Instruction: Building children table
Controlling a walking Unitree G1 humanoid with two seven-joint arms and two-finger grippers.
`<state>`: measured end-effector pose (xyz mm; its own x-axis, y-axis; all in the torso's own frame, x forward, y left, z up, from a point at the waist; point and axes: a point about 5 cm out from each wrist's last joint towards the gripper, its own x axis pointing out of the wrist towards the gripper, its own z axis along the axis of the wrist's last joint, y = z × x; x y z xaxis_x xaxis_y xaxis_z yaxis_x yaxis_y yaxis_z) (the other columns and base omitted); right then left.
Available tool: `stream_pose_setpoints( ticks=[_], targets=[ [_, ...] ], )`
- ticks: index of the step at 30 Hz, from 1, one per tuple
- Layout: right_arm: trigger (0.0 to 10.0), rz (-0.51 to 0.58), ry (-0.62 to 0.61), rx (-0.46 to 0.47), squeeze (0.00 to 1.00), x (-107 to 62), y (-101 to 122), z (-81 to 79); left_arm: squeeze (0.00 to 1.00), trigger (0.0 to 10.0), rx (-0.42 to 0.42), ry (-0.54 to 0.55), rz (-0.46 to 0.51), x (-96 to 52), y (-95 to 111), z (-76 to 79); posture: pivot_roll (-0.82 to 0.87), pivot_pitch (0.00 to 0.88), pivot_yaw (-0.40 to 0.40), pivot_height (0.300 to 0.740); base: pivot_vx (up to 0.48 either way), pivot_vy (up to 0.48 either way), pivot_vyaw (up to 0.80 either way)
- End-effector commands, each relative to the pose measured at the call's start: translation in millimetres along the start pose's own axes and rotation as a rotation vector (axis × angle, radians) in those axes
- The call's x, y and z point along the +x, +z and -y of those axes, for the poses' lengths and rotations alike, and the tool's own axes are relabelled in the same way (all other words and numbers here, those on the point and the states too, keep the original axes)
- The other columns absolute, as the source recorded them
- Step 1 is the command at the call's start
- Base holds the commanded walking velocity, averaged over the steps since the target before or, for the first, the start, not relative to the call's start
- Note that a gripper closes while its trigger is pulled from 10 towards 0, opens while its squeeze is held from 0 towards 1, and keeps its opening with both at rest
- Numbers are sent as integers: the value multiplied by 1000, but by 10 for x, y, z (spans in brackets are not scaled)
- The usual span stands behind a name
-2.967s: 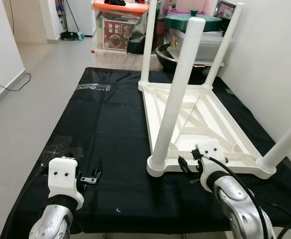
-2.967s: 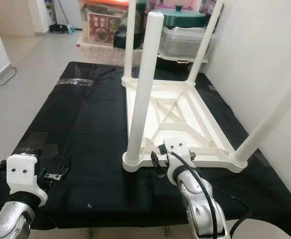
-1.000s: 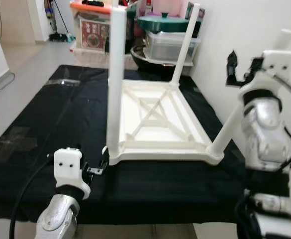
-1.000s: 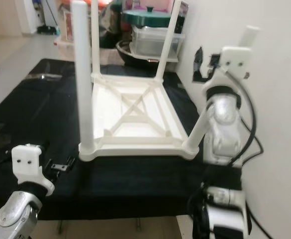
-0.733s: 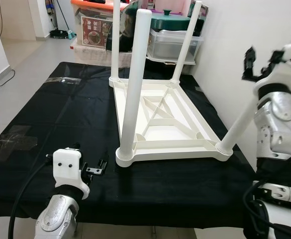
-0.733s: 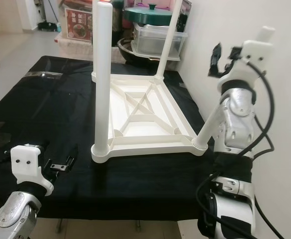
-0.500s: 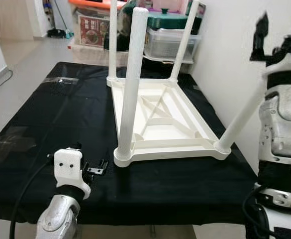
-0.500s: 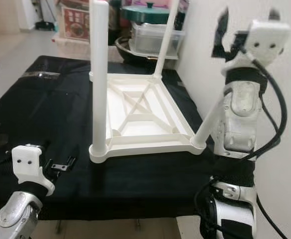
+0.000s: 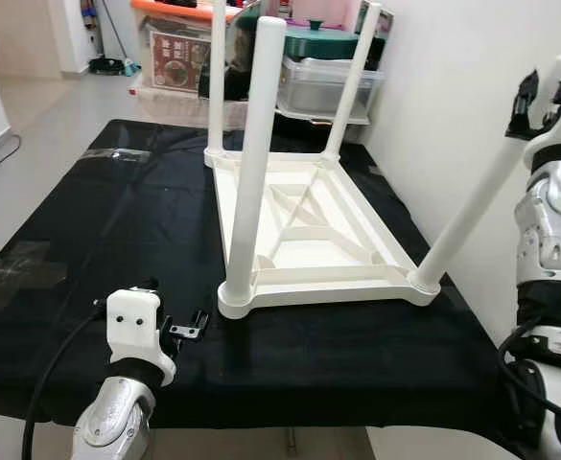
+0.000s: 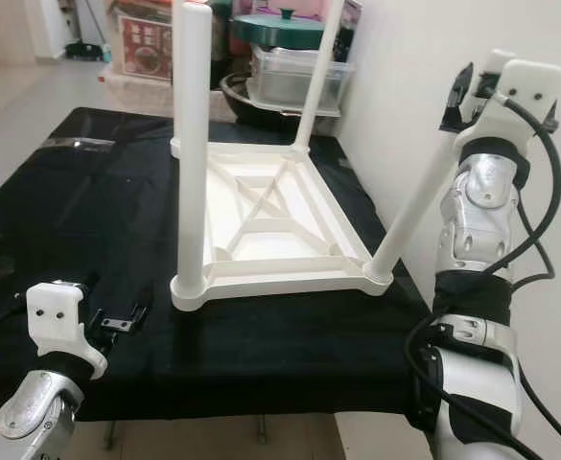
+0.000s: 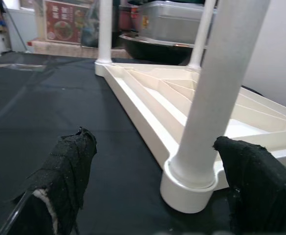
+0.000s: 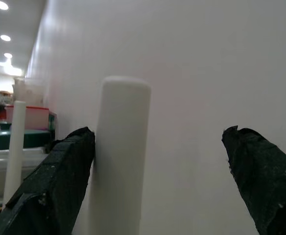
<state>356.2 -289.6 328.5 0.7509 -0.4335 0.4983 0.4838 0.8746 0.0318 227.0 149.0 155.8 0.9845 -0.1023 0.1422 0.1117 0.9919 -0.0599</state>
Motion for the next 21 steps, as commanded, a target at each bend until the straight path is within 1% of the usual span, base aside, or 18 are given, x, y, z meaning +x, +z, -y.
stream_pose_setpoints(
  ticks=[1, 2, 3, 4, 5, 7, 8, 10, 11, 12, 13, 14, 16, 17, 18, 19, 20, 21],
  targets=[
    [10000, -15, -28, 32, 125, 46, -6, 47, 0, 10000, -12, 2, -3, -1, -23, 21, 97, 0, -162, 740, 0, 0, 0],
    [10000, -15, -28, 32, 125, 46, -6, 47, 0, 10000, -12, 2, -3, -1, -23, 21, 97, 0, -162, 740, 0, 0, 0],
    [10000, -61, 0, 56, 114, 65, -76, 7, 0, 10000, -12, 2, -2, 2, -23, 18, 97, 0, -159, 740, 0, 0, 0],
    [10000, -61, 0, 56, 114, 65, -76, 7, 0, 10000, -12, 2, -2, 2, -23, 18, 97, 0, -159, 740, 0, 0, 0],
    [10000, -94, 23, 73, 114, 75, -123, -26, 0, 10000, -11, 1, -2, 5, -23, 16, 97, 0, -159, 740, 0, 0, 0],
    [10000, -170, 157, 135, 102, 61, -264, -232, 0, 10000, -8, 0, 2, 21, -19, 9, 99, 0, -159, 740, 0, 0, 0],
    [10000, -170, 157, 135, 102, 61, -264, -232, 0, 10000, -8, 0, 2, 21, -19, 9, 99, 0, -159, 740, 0, 0, 0],
    [8706, -219, 212, 169, 98, 62, -346, -314, 0, 10000, -5, -3, 3, 33, -19, 9, 99, 0, -158, 740, 0, 0, 0],
    [8706, -219, 212, 169, 98, 62, -346, -314, 0, 10000, -5, -3, 3, 33, -19, 9, 99, 0, -158, 740, 0, 0, 0],
    [8431, -236, 209, 181, 98, 70, -368, -307, 0, 10000, -5, -4, 3, 35, -20, 10, 99, 0, -158, 740, 0, 0, 0],
    [0, -269, 200, 218, 102, 79, -409, -286, 0, 10000, -4, -6, 2, 35, -24, 16, 101, 0, -160, 740, 0, 0, 0],
    [0, -269, 200, 218, 102, 79, -409, -286, 0, 10000, -4, -6, 2, 35, -24, 16, 101, 0, -160, 740, 0, 0, 0],
    [0, -295, 230, 285, 90, 80, -439, -300, 0, 10000, -3, -9, 0, 34, -30, 25, 101, 0, -160, 740, 0, 0, 0],
    [0, -295, 230, 285, 90, 80, -439, -300, 0, 10000, -3, -9, 0, 34, -30, 25, 101, 0, -160, 740, 0, 0, 0],
    [0, -307, 317, 328, 94, 44, -438, -422, 0, 10000, -3, -8, 0, 30, -30, 24, 106, 0, -165, 740, 0, 0, 0],
    [0, -307, 317, 328, 94, 44, -438, -422, 0, 10000, -3, -8, 0, 30, -30, 24, 106, 0, -165, 740, 0, 0, 0],
    [0, -321, 478, 356, 39, -46, -424, -633, 0, 10000, -3, -8, -2, 25, -31, 23, 105, 0, -162, 740, 0, 0, 0],
    [0, -321, 478, 356, 39, -46, -424, -633, 0, 10000, -3, -8, -2, 25, -31, 23, 105, 0, -162, 740, 0, 0, 0]
  ],
)
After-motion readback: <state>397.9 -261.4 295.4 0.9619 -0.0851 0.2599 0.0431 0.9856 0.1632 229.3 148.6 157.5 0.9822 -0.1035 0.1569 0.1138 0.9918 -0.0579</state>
